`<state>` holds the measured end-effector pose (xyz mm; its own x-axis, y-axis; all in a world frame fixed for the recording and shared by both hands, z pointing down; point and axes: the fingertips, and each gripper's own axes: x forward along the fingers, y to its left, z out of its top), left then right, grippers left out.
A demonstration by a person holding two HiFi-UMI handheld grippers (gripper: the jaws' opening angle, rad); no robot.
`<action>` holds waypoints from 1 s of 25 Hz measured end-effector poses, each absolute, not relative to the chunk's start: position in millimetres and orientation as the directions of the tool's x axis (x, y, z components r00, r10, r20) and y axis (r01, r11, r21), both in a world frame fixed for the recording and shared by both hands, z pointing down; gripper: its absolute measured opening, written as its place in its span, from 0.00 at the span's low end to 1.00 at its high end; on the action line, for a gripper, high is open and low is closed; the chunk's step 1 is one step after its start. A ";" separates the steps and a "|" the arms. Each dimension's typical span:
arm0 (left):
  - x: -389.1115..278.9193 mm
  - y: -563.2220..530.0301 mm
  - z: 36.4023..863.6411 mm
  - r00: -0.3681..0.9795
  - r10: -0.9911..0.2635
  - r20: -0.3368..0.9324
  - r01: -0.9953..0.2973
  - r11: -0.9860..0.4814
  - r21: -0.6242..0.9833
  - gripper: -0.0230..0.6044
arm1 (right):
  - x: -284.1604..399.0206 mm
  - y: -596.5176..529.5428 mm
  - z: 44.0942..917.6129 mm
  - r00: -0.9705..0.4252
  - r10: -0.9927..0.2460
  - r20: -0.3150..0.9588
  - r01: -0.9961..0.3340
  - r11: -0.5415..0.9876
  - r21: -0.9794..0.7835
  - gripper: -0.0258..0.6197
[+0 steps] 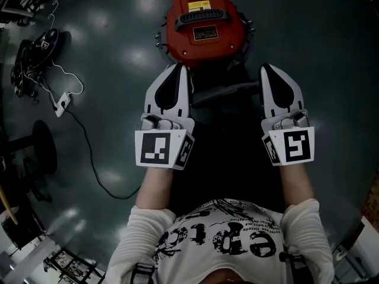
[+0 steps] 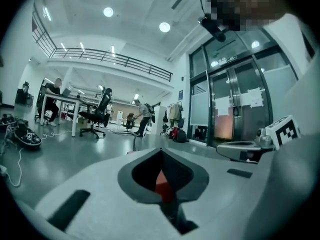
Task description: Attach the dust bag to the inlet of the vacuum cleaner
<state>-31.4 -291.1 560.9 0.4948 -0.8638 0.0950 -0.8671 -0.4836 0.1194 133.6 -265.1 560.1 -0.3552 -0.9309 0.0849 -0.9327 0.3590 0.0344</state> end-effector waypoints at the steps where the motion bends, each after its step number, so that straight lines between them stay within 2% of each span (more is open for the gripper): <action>1: -32.6 -292.6 560.2 0.480 -0.870 0.115 -0.877 -0.470 0.103 0.04 | 133.1 -267.5 556.7 -0.353 -0.931 0.090 -0.934 0.357 0.027 0.04; 4: -30.8 -300.5 529.6 0.461 -0.864 0.203 -0.887 -0.454 0.085 0.04 | 135.2 -276.9 522.2 -0.347 -0.929 0.127 -0.937 0.349 -0.005 0.04; 9: -34.7 -305.6 421.9 0.502 -0.829 0.248 -0.865 -0.484 0.133 0.04 | 134.9 -274.5 416.8 -0.350 -0.918 0.188 -0.935 0.354 -0.010 0.04; 17: -48.1 -265.3 203.4 0.471 -0.858 0.205 -0.880 -0.442 0.171 0.04 | 131.4 -243.8 199.7 -0.353 -0.917 0.185 -0.931 0.363 0.025 0.04; 25: -48.2 -199.3 42.8 0.465 -0.877 0.117 -0.882 -0.449 0.142 0.04 | 151.1 -182.6 33.2 -0.334 -0.937 0.099 -0.938 0.341 0.064 0.04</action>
<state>-48.2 -199.3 42.8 0.4652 -0.8774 0.1174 -0.8822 -0.4487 0.1424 151.1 -182.6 33.2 -0.3343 -0.9372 0.0994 -0.9377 0.3413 0.0644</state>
